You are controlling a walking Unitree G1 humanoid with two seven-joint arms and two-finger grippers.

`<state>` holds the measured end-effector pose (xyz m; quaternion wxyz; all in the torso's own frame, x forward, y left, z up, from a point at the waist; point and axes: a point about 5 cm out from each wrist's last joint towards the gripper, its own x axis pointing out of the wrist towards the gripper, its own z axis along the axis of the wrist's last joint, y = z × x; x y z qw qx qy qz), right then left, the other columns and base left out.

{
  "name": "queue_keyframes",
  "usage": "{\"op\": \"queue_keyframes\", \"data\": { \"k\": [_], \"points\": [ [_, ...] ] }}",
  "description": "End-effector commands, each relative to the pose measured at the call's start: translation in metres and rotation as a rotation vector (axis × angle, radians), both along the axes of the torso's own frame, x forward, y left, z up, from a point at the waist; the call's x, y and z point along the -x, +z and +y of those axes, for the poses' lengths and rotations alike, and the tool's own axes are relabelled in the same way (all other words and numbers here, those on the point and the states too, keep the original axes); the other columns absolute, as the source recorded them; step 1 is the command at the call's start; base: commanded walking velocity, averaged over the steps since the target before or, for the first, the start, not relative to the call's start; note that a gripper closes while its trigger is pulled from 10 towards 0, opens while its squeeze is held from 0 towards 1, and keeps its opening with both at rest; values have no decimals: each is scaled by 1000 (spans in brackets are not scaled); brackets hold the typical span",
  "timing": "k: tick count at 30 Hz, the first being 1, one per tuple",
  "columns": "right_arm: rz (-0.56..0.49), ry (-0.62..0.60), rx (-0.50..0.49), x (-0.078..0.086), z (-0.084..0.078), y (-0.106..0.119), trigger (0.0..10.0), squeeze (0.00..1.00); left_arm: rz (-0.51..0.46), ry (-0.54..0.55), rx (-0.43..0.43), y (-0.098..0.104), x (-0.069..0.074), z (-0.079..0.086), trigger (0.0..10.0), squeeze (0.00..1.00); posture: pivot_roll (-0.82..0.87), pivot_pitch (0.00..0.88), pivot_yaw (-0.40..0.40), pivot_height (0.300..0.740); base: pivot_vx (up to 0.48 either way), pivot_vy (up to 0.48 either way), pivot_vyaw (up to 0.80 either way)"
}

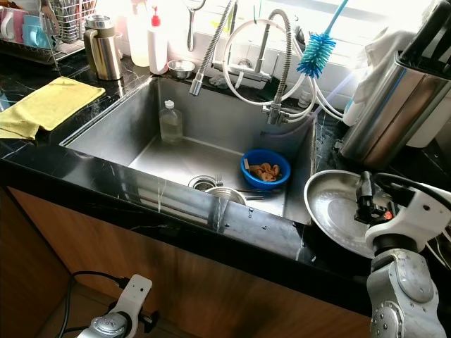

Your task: Kitchen organization

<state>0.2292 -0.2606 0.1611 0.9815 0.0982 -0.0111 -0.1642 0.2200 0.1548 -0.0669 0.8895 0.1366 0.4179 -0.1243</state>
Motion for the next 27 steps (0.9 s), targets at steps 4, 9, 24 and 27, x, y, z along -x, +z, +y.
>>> {"op": "queue_keyframes", "data": {
  "k": [4,9,24,27],
  "points": [
    [55,114,46,-14,10,2,10000,0,14,-9,-10,-2,2,-3,10000,0,87,58,-132,740,0,0,0],
    [143,302,184,-25,26,7,10000,0,15,-4,-13,-1,2,-1,10000,0,85,64,-132,740,0,0,0],
    [298,546,262,-30,37,5,10000,0,22,3,-20,-3,4,3,10000,0,99,65,-132,740,0,0,0],
    [304,558,247,-31,41,3,10000,0,20,4,-21,-3,4,4,10000,0,102,61,-132,740,0,0,0]
  ]
}}
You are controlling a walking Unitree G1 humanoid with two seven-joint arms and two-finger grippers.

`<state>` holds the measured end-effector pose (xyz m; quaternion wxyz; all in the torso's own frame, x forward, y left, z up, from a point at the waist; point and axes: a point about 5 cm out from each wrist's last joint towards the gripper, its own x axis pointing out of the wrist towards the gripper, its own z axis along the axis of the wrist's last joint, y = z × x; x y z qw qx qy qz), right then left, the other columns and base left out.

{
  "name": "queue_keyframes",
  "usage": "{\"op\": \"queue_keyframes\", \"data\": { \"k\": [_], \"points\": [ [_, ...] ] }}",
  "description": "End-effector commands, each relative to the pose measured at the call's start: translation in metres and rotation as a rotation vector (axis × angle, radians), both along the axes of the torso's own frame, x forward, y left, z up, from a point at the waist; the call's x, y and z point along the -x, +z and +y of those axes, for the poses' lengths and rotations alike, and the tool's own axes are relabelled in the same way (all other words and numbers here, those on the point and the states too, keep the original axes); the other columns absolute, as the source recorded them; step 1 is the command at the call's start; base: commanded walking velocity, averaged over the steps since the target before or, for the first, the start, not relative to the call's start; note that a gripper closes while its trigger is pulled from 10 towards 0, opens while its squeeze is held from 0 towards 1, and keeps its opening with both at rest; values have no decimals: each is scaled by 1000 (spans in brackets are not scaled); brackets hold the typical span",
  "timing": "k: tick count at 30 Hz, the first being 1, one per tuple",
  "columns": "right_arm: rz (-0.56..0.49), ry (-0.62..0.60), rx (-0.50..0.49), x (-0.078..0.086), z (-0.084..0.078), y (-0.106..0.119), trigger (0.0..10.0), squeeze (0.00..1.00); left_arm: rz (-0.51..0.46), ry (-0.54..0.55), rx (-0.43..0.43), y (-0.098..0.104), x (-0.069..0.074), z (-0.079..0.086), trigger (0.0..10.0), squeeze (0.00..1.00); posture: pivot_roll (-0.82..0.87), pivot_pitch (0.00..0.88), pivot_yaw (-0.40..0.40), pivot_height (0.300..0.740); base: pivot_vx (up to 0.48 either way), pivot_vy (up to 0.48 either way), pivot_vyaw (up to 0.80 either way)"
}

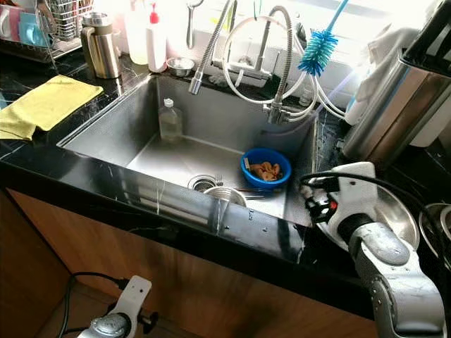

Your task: Kitchen organization

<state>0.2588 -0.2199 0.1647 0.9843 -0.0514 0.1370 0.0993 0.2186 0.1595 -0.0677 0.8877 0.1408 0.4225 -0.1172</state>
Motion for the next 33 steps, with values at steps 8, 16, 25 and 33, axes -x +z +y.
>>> {"op": "queue_keyframes", "data": {
  "k": [8,16,25,33],
  "points": [
    [19,7,-17,-4,4,3,10000,0,-1,-12,3,0,-1,-5,10000,0,104,53,-133,740,0,0,0],
    [41,-24,-39,-6,7,-1,10000,0,-2,-15,13,1,-2,-7,10000,0,103,52,-137,740,0,0,0],
    [63,-29,-52,-6,10,-6,10000,0,0,-11,16,1,-2,-7,10000,0,103,60,-140,740,0,0,0],
    [83,-48,-67,-7,13,-10,10000,0,1,-11,20,1,-2,-9,10000,0,104,62,-139,740,0,0,0]
  ]
}}
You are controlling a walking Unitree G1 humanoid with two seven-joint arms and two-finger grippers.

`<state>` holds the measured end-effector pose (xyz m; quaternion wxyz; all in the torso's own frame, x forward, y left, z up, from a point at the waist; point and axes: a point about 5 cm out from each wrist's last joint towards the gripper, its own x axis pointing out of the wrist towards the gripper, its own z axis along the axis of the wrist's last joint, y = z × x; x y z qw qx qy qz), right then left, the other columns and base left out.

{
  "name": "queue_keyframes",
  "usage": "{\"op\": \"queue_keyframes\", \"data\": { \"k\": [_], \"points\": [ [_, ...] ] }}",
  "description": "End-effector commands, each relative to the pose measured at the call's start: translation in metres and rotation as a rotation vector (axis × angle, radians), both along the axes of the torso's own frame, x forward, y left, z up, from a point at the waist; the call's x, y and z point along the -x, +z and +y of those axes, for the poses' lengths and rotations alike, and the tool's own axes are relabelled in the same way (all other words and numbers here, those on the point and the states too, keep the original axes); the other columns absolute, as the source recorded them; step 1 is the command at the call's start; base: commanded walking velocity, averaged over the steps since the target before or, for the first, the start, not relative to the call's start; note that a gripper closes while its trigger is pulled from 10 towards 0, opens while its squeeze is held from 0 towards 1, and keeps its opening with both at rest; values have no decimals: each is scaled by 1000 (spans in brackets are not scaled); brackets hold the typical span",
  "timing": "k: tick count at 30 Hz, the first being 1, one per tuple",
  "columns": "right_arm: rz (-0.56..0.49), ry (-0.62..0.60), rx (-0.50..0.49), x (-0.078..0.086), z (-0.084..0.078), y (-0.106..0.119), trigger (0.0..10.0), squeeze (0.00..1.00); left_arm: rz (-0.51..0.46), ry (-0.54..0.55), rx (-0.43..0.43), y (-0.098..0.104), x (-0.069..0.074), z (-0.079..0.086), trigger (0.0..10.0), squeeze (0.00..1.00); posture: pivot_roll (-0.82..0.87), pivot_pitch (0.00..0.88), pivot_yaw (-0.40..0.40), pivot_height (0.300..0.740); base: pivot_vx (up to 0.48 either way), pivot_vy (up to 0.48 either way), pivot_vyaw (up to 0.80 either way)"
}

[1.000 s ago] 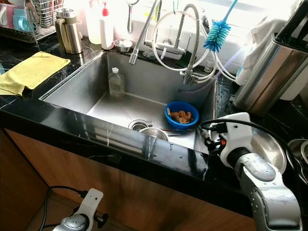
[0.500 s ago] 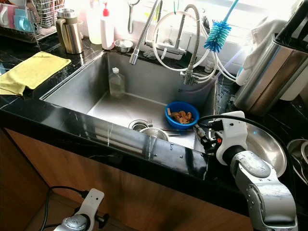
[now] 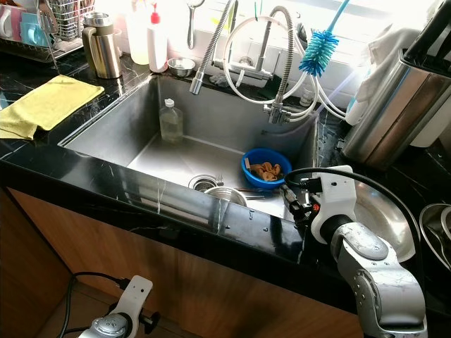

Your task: Kitchen organization

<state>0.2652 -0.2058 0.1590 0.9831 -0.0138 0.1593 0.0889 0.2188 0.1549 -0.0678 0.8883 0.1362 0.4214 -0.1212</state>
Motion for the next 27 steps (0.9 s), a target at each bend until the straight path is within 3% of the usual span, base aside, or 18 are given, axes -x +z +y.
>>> {"op": "queue_keyframes", "data": {
  "k": [1,11,27],
  "points": [
    [36,-20,-1,-1,-2,-5,10000,0,2,-8,9,1,-2,-4,10000,0,104,62,-139,740,0,0,0],
    [15,-110,17,-5,-11,1,10000,0,-2,-5,18,2,-4,-5,10000,0,106,67,-141,740,0,0,0],
    [53,-129,1,-3,-9,-8,10000,0,-1,-7,24,3,-5,-4,10000,0,103,68,-140,740,0,0,0]
  ]
}}
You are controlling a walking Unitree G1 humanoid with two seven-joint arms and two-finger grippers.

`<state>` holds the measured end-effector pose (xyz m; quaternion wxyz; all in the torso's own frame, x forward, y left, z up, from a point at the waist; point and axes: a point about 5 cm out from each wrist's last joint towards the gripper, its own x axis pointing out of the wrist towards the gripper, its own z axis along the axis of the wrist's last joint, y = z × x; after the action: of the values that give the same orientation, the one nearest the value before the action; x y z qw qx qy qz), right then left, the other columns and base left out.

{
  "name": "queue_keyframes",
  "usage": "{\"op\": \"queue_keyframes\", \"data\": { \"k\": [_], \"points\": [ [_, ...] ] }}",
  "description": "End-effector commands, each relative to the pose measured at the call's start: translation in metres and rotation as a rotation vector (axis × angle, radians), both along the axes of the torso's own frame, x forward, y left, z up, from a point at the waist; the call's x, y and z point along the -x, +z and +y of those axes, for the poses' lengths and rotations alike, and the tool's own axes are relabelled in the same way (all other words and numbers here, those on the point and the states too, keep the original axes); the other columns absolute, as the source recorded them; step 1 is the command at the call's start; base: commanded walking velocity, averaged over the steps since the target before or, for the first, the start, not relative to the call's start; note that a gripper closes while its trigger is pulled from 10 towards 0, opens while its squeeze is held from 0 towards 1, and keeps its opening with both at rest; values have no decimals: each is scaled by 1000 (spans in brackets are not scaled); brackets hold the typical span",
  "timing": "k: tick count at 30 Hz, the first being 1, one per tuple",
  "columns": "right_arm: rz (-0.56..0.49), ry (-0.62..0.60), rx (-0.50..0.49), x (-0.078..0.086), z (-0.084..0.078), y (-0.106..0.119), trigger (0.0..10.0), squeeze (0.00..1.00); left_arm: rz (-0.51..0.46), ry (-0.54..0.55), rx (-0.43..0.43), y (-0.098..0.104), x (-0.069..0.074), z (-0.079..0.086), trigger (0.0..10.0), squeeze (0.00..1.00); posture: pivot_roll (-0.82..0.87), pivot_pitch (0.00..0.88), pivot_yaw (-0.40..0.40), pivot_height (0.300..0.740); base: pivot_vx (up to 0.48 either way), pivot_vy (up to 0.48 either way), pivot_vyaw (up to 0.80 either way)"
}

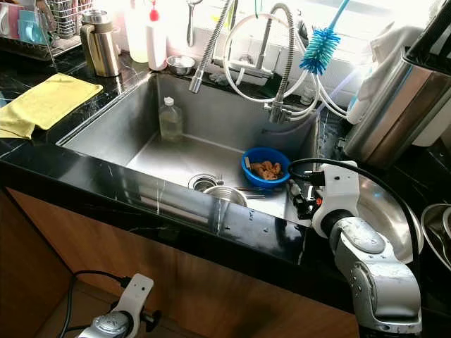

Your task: Kitchen organization

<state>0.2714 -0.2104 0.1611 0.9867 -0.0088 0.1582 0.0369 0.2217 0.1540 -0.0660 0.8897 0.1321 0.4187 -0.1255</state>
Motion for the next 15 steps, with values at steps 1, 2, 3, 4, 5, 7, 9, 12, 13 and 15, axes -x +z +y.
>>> {"op": "queue_keyframes", "data": {
  "k": [1,2,3,4,5,7,9,12,13,15],
  "points": [
    [62,-26,-11,3,-4,-11,10000,0,4,-3,12,1,-2,-4,10000,0,104,67,-139,740,0,0,0],
    [62,-26,-11,3,-4,-11,10000,0,4,-3,12,1,-2,-4,10000,0,104,67,-139,740,0,0,0],
    [63,-27,-11,3,-4,-12,10000,0,4,-3,12,1,-2,-4,10000,0,104,68,-139,740,0,0,0],
    [69,-28,-10,3,-3,-13,10000,0,5,-2,12,1,-2,-3,10000,0,108,66,-141,740,0,0,0],
    [71,-29,-10,2,-2,-14,10000,0,5,-1,12,1,-2,-3,10000,0,109,65,-141,740,0,0,0],
    [71,-29,-9,2,0,-14,10000,0,6,0,12,1,-2,-3,10000,0,109,64,-142,740,0,0,0],
    [66,-21,-6,0,3,-12,10000,0,6,2,11,1,-2,-3,10000,0,110,63,-142,740,0,0,0],
    [51,-7,-8,-2,7,-9,10000,0,5,6,12,1,-1,-3,10000,0,114,59,-143,740,0,0,0],
    [49,-6,-8,-2,8,-9,10000,0,5,7,12,1,-1,-3,10000,0,114,58,-143,740,0,0,0],
    [43,-4,-9,-3,8,-7,10000,0,5,8,13,0,-1,-3,10000,0,114,56,-144,740,0,0,0]
  ]
}}
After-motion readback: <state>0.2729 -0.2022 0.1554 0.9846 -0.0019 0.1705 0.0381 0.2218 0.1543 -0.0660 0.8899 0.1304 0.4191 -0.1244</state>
